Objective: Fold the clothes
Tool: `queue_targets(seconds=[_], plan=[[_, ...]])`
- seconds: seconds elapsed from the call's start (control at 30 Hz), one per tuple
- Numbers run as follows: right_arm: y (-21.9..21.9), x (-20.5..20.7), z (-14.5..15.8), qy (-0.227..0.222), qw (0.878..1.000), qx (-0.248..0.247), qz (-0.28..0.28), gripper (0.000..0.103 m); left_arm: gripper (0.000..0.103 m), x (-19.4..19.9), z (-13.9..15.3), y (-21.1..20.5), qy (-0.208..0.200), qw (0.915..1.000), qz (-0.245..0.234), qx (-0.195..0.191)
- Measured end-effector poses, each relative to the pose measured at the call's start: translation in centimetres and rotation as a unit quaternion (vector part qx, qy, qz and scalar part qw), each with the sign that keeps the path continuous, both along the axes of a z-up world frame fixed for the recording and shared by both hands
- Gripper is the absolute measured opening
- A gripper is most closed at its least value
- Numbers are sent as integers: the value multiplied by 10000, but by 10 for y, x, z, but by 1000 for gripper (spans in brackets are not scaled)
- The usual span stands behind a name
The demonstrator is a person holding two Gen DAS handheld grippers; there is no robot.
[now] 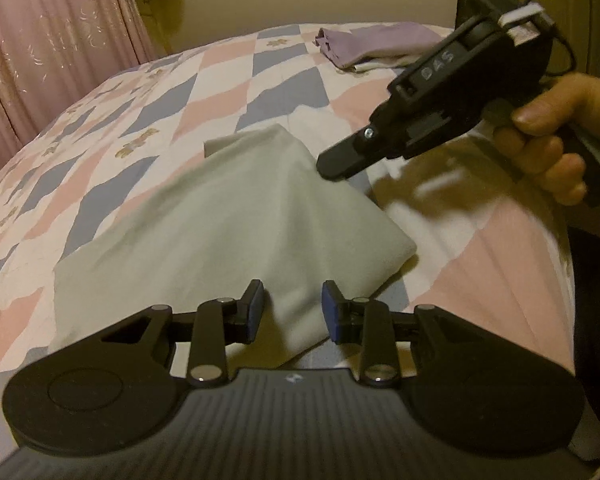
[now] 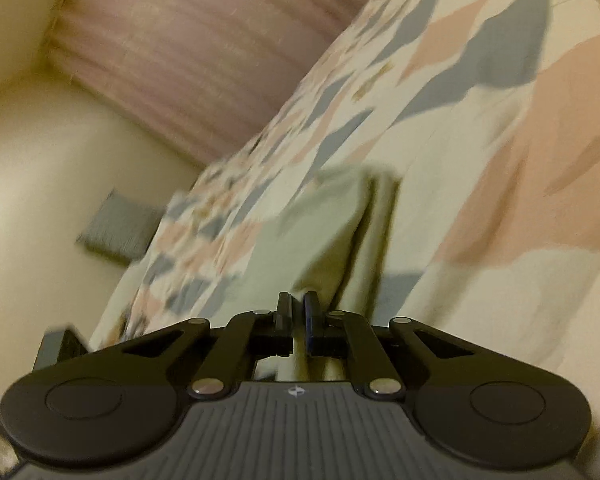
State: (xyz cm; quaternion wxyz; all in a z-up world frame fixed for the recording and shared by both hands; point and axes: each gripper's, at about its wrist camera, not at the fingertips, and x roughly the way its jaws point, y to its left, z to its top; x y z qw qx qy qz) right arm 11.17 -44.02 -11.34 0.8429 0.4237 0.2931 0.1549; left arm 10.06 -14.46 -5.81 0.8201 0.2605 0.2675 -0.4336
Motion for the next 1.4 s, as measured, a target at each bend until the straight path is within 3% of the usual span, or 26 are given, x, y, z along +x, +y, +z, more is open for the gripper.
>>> queue_targets(seconds=[0.07,0.1,0.13,0.23,0.27,0.3,0.33,0.47,0.6,0.67,0.7,0.73,0.9,1.17,1.3,1.4], plan=[[-5,5,0,4,10000,51,-64,27,28,1,2,2,-5,9999,-9,-122],[-6,6,-1,8,9999,45,-91,40,28,1,2,2,2,9998,-15,-189],[-8,8,-1,12,9999,38,-117,42,28,2,2,2,26,9997,-10,-245],[-13,12,-1,25,9998,18,-198,40,28,4,-2,1,95,9997,7,-244],[-14,13,-1,30,9997,11,-224,33,28,3,-3,1,89,9997,-4,-231],[-16,15,-1,34,9997,4,-251,12,28,3,-4,2,85,9997,-11,-224],[-17,16,-1,38,9996,-2,-278,7,28,3,-4,2,90,9997,-11,-227],[-23,21,-2,56,9992,-29,-385,7,29,2,0,7,92,9994,18,-323],[-27,29,-3,92,9991,-58,-418,35,29,4,-1,8,112,9989,49,-459],[-22,38,-4,113,9994,-121,-315,34,29,7,-3,5,135,9988,50,-462],[-21,42,-3,97,9993,-157,-321,16,29,8,-2,4,133,9988,50,-470],[-21,45,-2,70,9992,-193,-352,4,29,9,-1,3,108,9987,52,-488],[-26,50,6,-212,9980,-259,-527,4,30,24,8,10,119,9975,236,-661],[-25,45,-5,151,9984,-303,-455,4,30,48,8,57,140,9944,916,-501],[-28,37,-4,197,9974,-214,-660,12,31,58,10,92,242,9869,1532,-434],[-22,24,5,132,9953,-504,-813,18,34,61,11,114,329,9820,1834,-302]])
